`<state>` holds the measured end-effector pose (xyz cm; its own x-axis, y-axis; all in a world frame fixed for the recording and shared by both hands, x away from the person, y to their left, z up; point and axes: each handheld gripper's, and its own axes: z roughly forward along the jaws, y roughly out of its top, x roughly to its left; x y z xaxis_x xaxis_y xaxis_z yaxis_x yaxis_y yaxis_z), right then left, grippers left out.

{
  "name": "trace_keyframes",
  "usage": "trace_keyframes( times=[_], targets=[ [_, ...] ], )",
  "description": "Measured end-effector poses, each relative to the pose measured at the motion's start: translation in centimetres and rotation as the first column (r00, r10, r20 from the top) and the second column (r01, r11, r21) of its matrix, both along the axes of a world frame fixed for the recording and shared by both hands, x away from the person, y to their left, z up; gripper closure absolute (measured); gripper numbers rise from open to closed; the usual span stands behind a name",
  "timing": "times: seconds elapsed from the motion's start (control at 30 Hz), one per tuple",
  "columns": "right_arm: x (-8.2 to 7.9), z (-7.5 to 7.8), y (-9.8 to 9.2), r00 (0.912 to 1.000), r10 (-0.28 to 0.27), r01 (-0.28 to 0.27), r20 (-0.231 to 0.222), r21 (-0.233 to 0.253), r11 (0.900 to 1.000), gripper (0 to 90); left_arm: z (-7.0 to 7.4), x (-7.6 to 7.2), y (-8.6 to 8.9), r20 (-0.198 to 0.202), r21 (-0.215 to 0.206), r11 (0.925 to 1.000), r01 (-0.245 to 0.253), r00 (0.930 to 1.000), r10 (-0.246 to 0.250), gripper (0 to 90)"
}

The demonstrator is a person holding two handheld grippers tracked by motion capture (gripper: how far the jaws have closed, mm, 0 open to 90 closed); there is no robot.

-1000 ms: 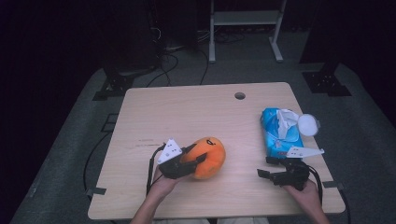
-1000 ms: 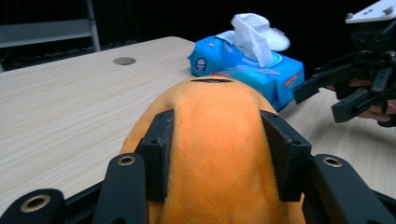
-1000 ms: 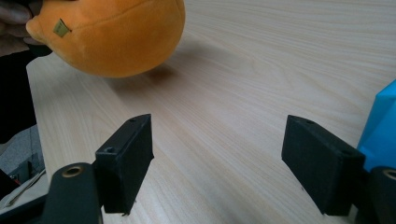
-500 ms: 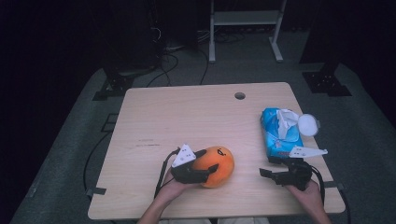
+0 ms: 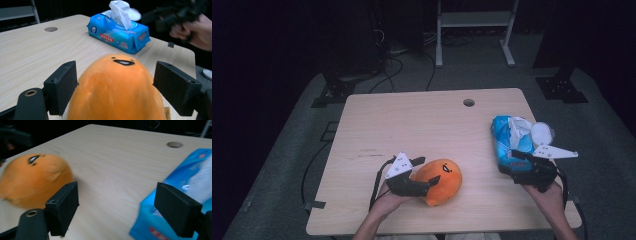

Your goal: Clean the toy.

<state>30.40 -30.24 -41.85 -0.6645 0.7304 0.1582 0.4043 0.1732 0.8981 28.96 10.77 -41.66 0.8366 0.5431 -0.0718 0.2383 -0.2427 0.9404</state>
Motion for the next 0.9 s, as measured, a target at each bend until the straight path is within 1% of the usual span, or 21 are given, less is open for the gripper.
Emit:
trace_keyframes(
  times=[0.1,0.13,0.17,0.23,0.3,0.47,0.53,0.63,0.7,0.77,0.83,0.9],
  targets=[
    [1.5,0.4,-0.9,0.9986,-0.052,0.052,0.012,0.008,0.999,18.9,0.0,-0.1,0.0,0.001,0.01,0.9999,0.002,1.0,-0.002,18.9],
    [1.5,0.4,-0.9,0.9986,-0.052,0.052,0.012,0.008,0.999,18.9,0.0,-0.1,0.0,0.001,0.01,0.9999,0.002,1.0,-0.002,18.9],
    [2.4,0.7,-1.2,0.9968,-0.078,0.078,0.018,0.003,0.997,19.2,0.0,-0.1,0.1,0.001,0.013,0.9999,0.004,1.0,-0.004,18.9],
    [3.2,1.0,-1.5,0.9939,-0.108,0.108,0.023,-0.007,0.994,19.6,0.1,-0.1,0.2,0.005,0.019,0.9998,0.006,1.0,-0.006,18.9],
    [3.9,1.3,-1.7,0.9912,-0.127,0.127,0.037,-0.015,0.992,20.3,0.0,-0.1,0.3,0.009,0.024,0.9997,0.007,0.9999,-0.007,18.9],
    [5.2,2.0,-2.3,0.9851,-0.165,0.167,0.05,-0.043,0.985,20.9,-0.2,0.1,0.4,0.006,0.032,0.9995,0.005,1.0,-0.005,18.9],
    [5.7,2.2,-2.5,0.9833,-0.176,0.178,0.045,-0.041,0.983,21.3,-0.2,0.1,0.4,0.007,0.033,0.9995,0.005,1.0,-0.005,19.0],
    [6.4,2.1,-2.7,0.9801,-0.195,0.196,0.037,-0.034,0.98,22.1,-0.2,0.1,0.4,0.013,0.048,0.9987,0.017,0.9998,-0.017,18.9],
    [6.8,1.9,-2.7,0.9782,-0.205,0.207,0.032,-0.046,0.977,22.6,-0.3,0.0,0.3,0.017,0.055,0.9982,0.025,0.9995,-0.026,18.9],
    [7.2,1.6,-2.6,0.9765,-0.215,0.215,0.017,-0.054,0.975,22.9,-0.3,0.0,0.3,0.015,0.058,0.9978,0.03,0.9994,-0.031,18.9],
    [7.5,1.4,-2.7,0.9717,-0.236,0.236,0.009,-0.068,0.969,24.4,-0.4,0.0,0.3,0.013,0.065,0.9974,0.03,0.9994,-0.031,18.9],
    [7.8,1.1,-2.7,0.9664,-0.257,0.256,-0.002,-0.073,0.964,27.6,-0.4,0.0,0.4,0.012,0.065,0.9974,0.03,0.9995,-0.031,18.9]
  ],
)
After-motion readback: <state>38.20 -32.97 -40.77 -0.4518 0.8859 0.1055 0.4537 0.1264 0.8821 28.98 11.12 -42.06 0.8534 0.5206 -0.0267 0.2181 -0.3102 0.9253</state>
